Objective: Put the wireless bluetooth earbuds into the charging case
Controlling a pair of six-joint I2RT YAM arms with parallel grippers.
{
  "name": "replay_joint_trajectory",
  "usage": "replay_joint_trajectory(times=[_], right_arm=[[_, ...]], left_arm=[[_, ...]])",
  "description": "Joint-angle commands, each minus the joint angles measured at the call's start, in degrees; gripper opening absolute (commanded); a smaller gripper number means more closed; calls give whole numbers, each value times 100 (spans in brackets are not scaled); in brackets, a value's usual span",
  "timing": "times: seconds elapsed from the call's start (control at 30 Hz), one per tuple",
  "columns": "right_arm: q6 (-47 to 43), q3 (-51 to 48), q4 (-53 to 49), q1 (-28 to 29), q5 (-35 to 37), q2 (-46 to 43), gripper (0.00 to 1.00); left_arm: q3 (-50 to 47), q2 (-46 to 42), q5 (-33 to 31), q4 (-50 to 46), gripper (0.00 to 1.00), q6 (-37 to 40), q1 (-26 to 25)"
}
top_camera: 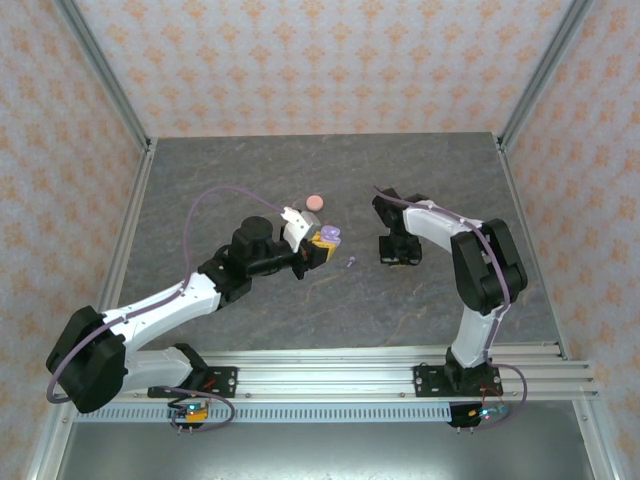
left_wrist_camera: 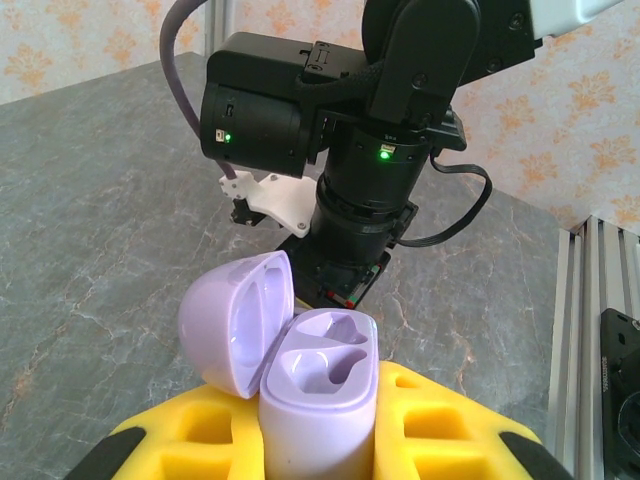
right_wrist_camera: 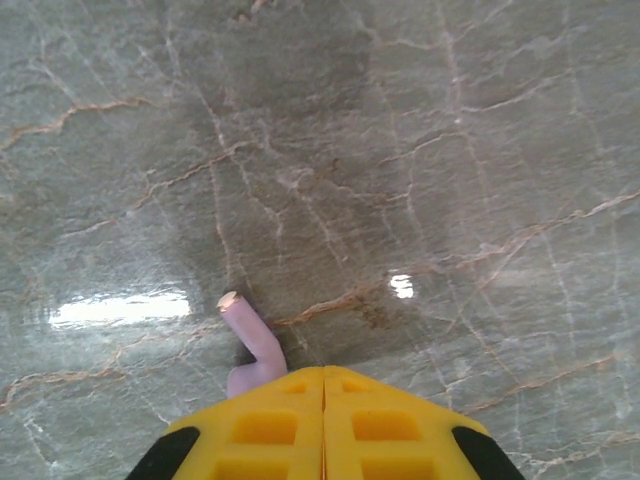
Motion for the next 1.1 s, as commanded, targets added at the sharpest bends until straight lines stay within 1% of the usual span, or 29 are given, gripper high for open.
replay_joint_trajectory(times=[0.0,0.43,0.67,0.8,1.07], right_arm=[[42,-88,77,0,-260,88,8],[205,32,590,-2,-1126,273,8],[296,163,996,-2,-1577,316,11],[306,223,1198,-2,-1949,254,12],[151,260,1280,-11,-1711,-189,10]], left_arm=[[189,-110,-101,-56,10,-9,-35],[156,-206,-159,-139,10,31,-35],[121,-246,-196,-153,10,53,-34],[111,-255,-211,-170,10,61,-35],[86,-325,-243,-162,10,88,-35]])
